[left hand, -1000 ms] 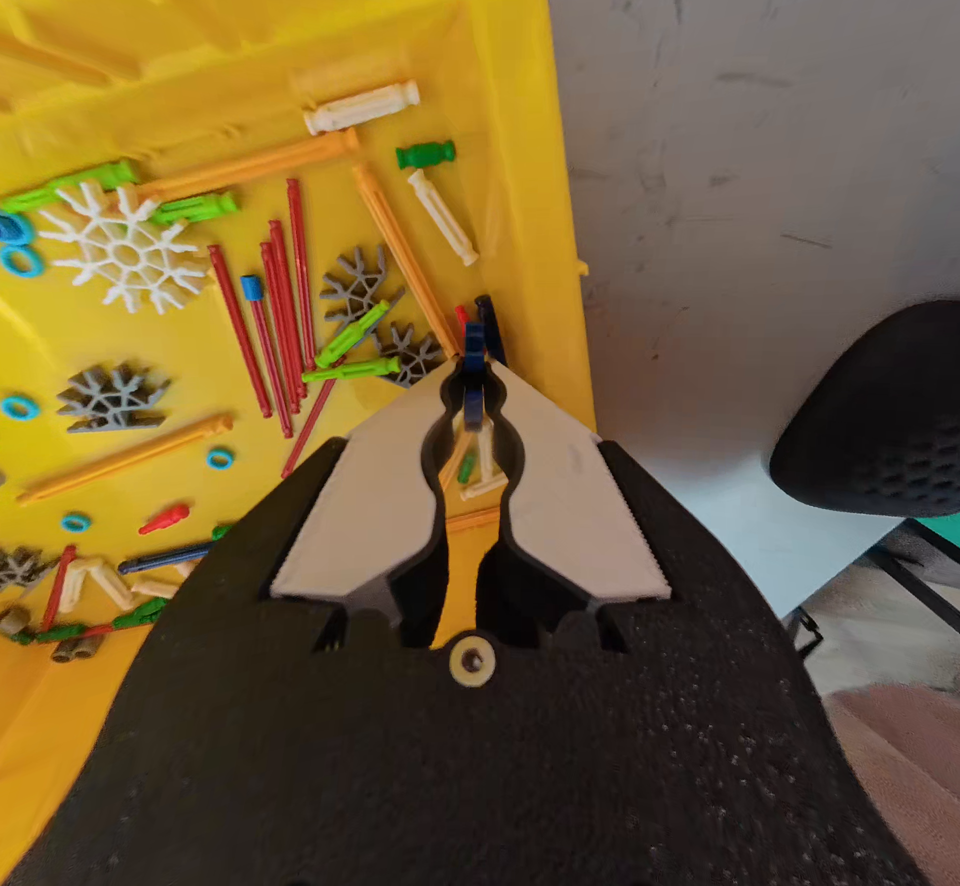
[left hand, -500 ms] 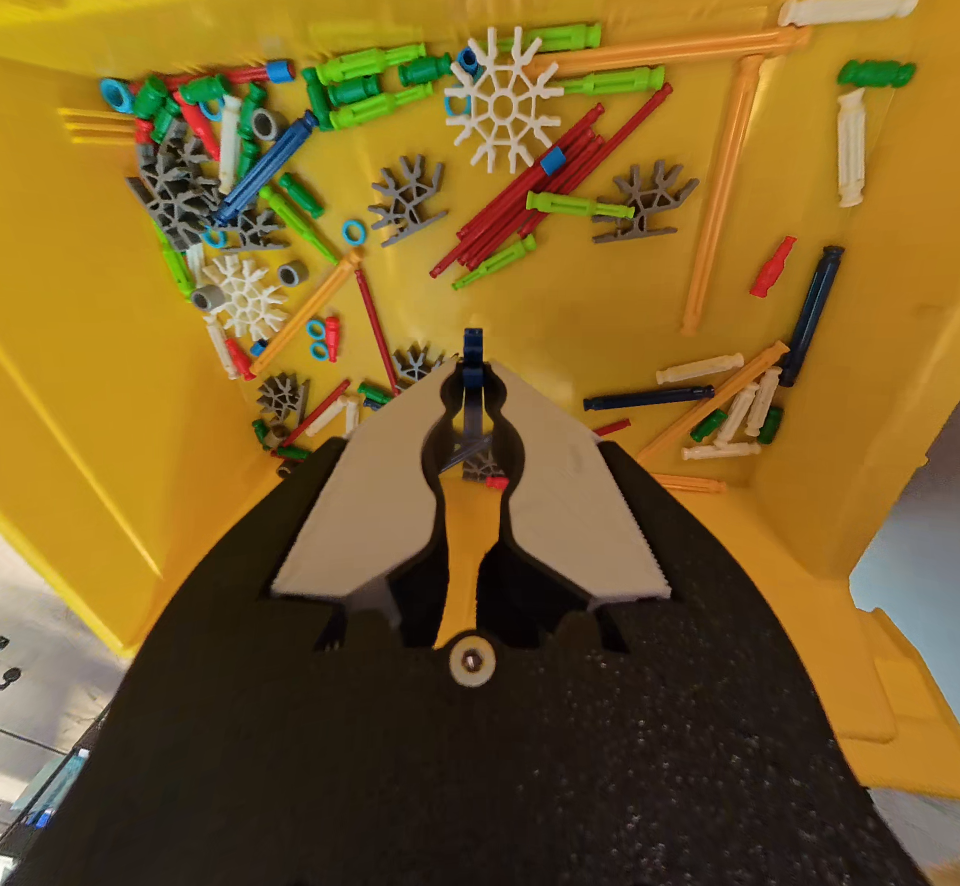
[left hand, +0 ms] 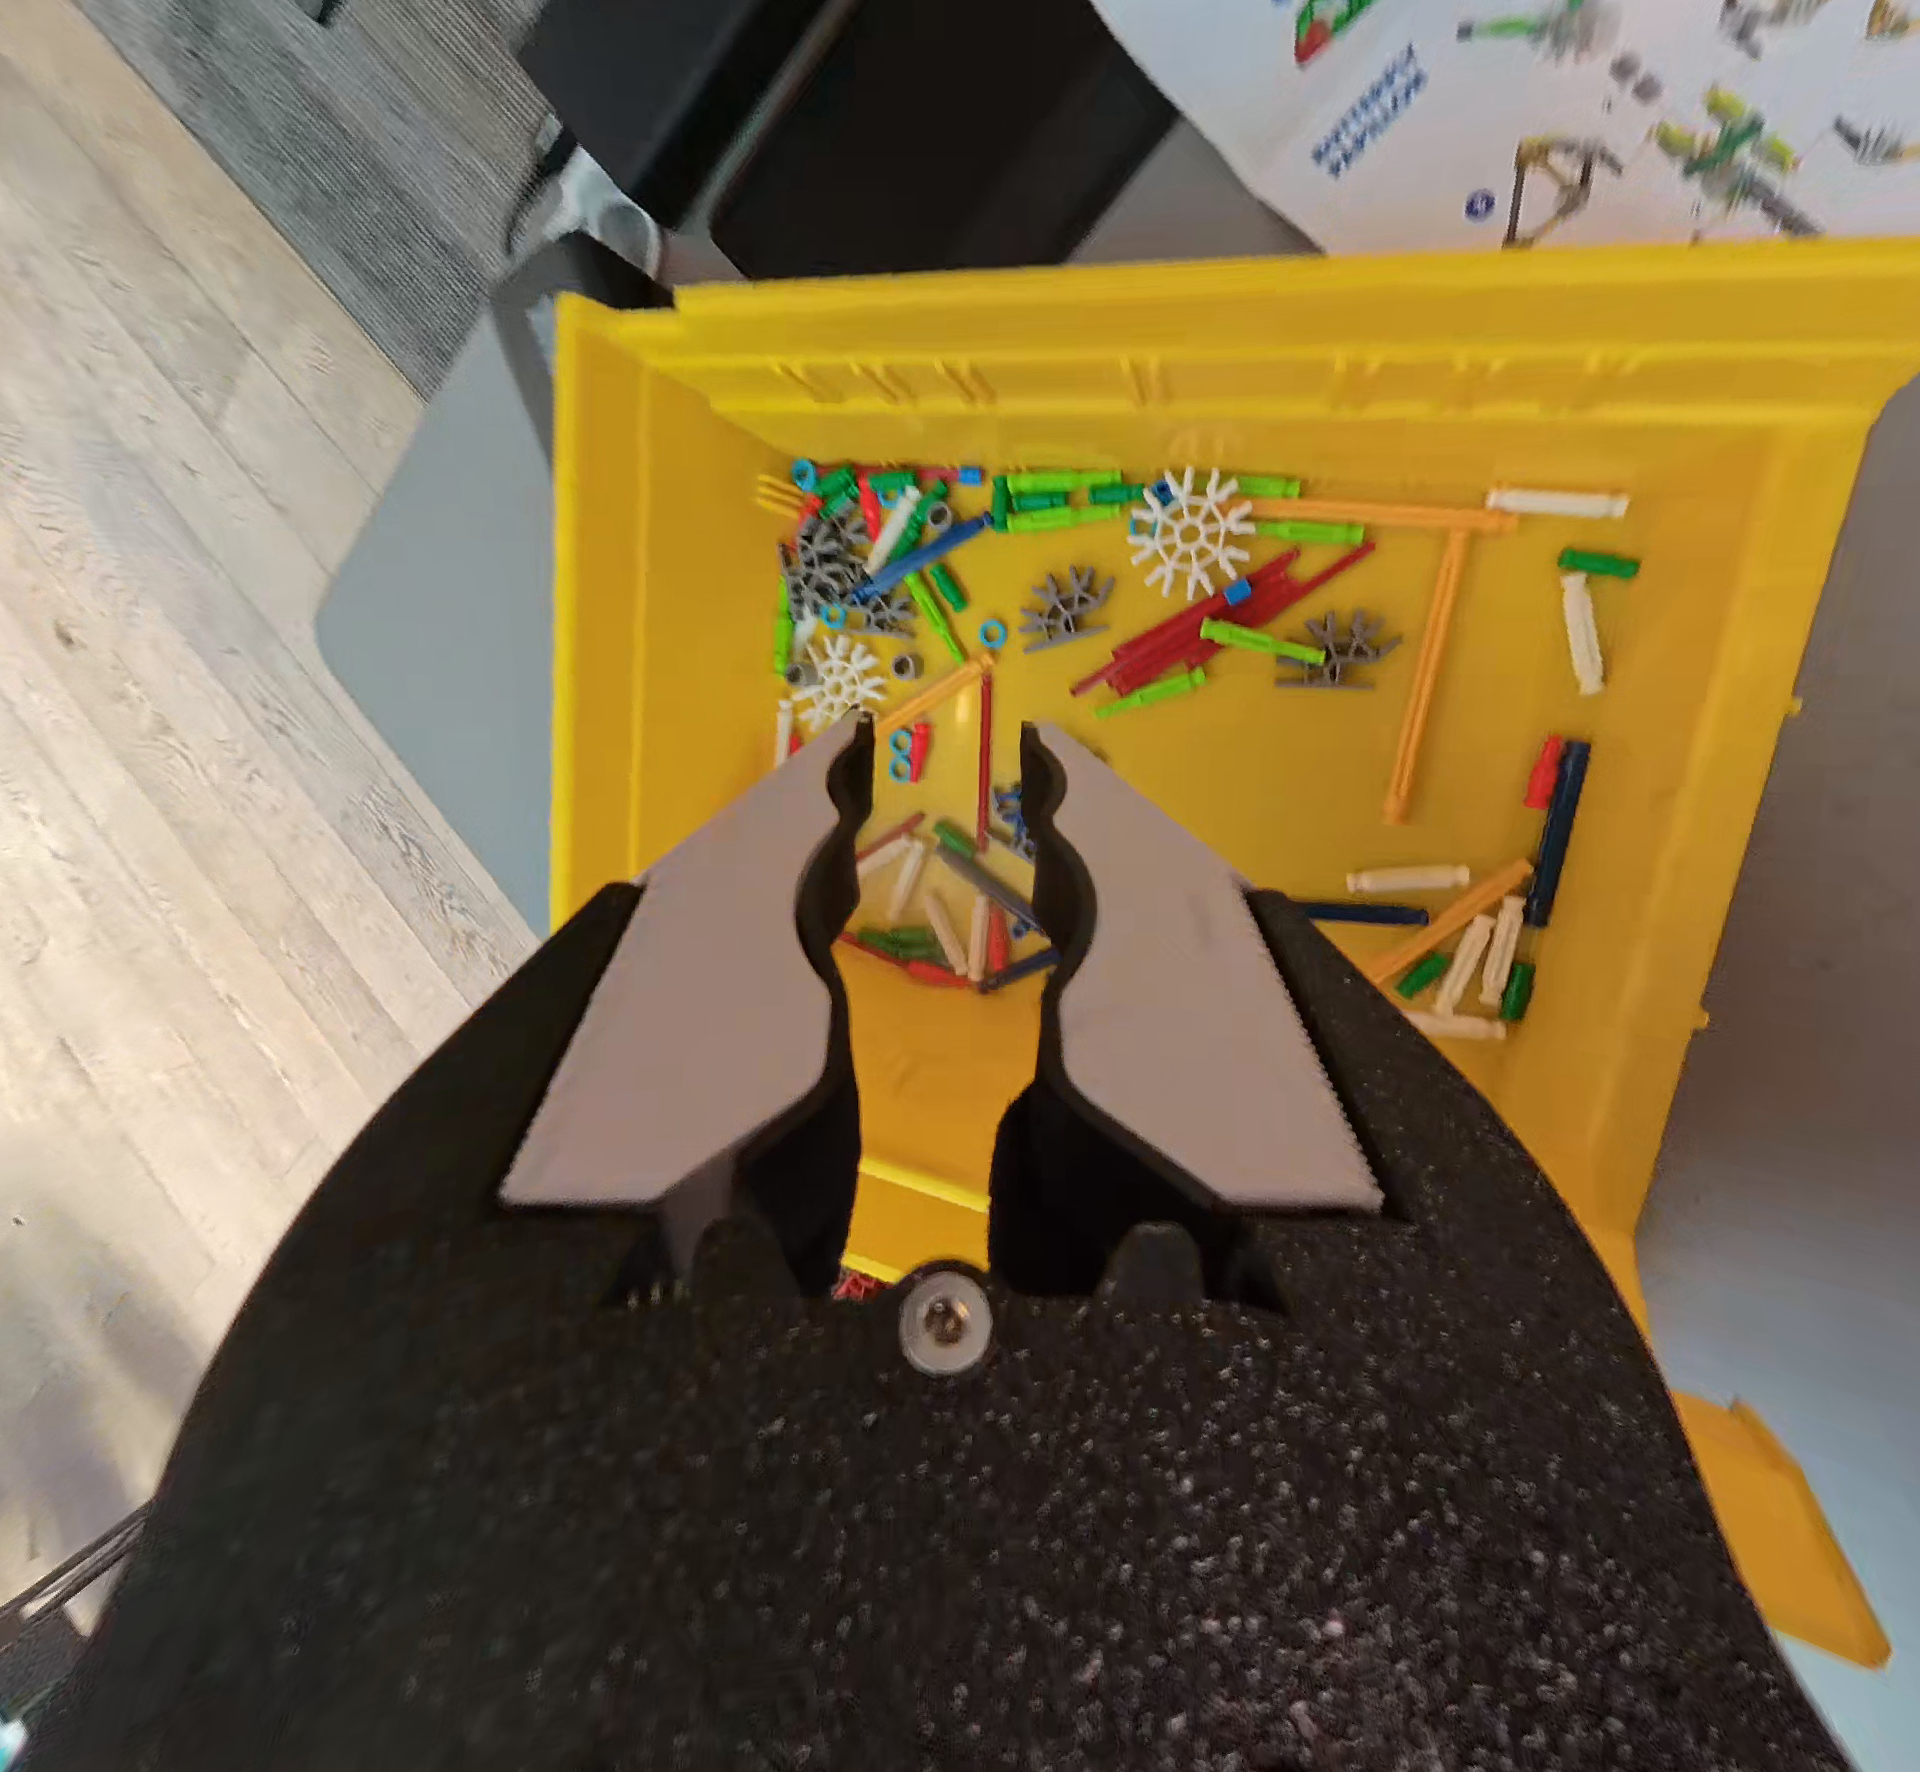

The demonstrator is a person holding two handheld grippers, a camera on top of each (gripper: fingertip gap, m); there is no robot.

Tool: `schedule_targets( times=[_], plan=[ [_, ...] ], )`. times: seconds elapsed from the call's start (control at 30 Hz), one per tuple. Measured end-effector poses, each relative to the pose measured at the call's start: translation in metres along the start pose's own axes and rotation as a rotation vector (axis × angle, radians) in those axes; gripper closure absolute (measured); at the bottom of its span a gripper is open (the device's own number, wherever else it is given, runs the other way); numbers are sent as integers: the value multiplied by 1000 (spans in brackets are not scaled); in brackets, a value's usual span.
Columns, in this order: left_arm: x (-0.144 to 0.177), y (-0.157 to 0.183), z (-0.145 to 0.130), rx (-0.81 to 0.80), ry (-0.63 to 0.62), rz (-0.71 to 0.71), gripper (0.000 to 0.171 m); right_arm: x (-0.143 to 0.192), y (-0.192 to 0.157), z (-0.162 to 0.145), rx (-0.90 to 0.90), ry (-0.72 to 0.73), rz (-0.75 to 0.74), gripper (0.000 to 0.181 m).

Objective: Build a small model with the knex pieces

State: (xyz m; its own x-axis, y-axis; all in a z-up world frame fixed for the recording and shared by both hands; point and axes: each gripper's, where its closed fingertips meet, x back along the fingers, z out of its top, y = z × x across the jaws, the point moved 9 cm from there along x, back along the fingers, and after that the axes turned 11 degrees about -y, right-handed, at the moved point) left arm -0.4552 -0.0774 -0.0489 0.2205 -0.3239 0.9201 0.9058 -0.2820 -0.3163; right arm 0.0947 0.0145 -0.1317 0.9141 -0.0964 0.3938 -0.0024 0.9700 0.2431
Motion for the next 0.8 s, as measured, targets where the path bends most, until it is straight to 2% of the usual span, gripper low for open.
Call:
schedule_targets(
  times=[0.1, 0.2, 0.3, 0.37, 0.47, 0.57, 0.67, 0.8],
  plan=[
    [35, 13, 11, 85, 261, -9, 139, 2, -2, 2, 10, 9, 2, 177],
    [67, 55, 20, 109, 548, -87, 135, 3, -5, 5, 22, 17, 7, 177],
    [77, 117, 24, 132, 787, -257, 135, 2, -8, 6, 28, 24, 19, 177],
    [67, 167, 29, 160, 884, -449, 135, 1, -11, 7, 37, 25, 27, 177],
    [39, 243, 45, 186, 938, -727, 135, -1, -18, 9, 63, 26, 32, 177],
    [18, 304, 70, 180, 940, -917, 136, -4, -25, 11, 94, 23, 39, 177],
    [12, 346, 93, 129, 901, -1038, 140, -7, -34, 13, 145, 12, 37, 177],
    [8, 374, 101, 91, 862, -1070, 147, -11, -47, 16, 251, -24, 12, 177]
  ],
)
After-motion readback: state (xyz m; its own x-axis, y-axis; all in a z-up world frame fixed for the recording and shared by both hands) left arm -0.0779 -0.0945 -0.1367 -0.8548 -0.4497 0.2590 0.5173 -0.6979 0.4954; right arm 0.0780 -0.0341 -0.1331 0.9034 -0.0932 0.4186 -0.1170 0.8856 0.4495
